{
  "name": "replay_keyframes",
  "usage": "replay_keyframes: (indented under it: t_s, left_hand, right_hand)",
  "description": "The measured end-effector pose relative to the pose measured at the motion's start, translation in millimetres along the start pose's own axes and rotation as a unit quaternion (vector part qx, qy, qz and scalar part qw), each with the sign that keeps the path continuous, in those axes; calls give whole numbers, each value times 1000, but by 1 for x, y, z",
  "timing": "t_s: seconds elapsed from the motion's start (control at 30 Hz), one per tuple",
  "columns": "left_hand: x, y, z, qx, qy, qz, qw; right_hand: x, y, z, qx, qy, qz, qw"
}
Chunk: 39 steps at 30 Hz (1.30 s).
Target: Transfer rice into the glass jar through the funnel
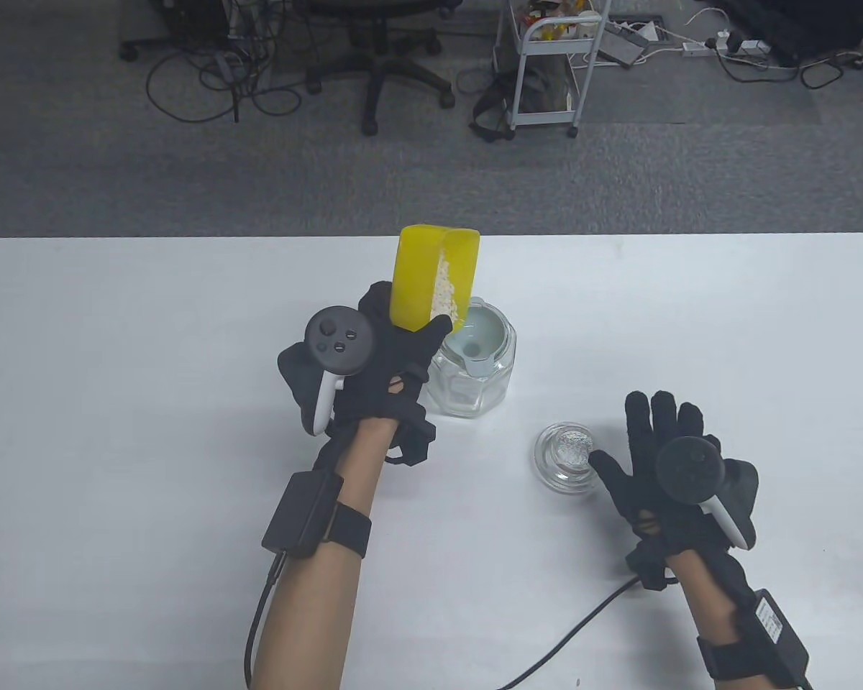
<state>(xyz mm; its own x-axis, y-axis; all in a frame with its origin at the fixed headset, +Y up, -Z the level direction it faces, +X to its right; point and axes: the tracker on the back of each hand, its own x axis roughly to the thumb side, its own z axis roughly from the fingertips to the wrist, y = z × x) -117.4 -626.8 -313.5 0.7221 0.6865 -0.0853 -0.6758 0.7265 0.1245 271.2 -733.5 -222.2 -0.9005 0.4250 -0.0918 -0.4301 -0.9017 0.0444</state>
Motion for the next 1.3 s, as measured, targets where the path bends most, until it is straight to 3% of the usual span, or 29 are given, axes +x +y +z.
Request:
replay_keyframes:
  t_s: [0.83, 1.3]
  left_hand:
    - [6, -8, 7, 22, -36, -27, 999]
    - [2, -15, 7, 6, -44, 6, 999]
  right_hand:
    - [2, -1, 1, -6, -7, -1, 1000]
    - [3, 0, 1, -5, -8, 1, 1000]
